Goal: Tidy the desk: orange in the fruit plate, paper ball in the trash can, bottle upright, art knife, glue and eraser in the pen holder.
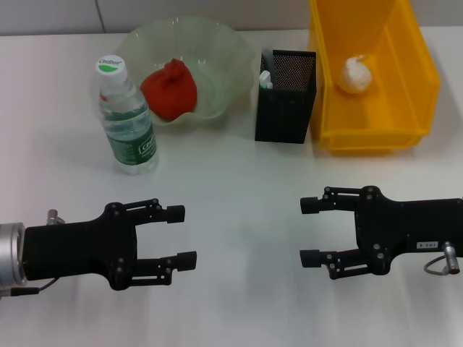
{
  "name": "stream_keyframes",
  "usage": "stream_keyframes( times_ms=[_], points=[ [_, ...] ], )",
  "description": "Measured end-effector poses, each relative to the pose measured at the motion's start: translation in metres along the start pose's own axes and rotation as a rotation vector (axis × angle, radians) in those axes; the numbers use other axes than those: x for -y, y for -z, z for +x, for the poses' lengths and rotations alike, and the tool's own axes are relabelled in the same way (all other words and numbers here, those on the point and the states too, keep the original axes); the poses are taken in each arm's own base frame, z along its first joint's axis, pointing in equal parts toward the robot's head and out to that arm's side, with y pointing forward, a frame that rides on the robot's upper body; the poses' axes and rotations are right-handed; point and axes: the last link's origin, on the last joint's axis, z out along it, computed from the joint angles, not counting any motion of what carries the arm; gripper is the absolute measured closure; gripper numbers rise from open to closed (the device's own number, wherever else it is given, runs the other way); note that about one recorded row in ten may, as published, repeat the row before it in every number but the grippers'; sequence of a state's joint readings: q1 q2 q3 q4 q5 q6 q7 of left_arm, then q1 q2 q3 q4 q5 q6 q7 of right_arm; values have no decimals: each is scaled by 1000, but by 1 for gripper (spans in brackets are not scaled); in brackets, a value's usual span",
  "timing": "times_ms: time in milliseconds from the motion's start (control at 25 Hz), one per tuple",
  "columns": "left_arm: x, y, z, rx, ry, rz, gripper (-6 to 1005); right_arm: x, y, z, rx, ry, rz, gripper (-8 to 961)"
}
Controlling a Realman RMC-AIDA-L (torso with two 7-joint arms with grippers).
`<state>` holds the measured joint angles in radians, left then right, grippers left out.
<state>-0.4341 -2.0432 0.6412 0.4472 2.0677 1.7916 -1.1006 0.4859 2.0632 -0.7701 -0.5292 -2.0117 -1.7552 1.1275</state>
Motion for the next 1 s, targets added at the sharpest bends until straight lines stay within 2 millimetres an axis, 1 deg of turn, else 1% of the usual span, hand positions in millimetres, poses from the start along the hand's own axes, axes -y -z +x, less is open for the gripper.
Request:
stream_keyframes(
  times_ms=[1000],
  points=[
    [0,0,0,0,0,0,217,0,-1,-3,12,3,-6,136]
  ],
)
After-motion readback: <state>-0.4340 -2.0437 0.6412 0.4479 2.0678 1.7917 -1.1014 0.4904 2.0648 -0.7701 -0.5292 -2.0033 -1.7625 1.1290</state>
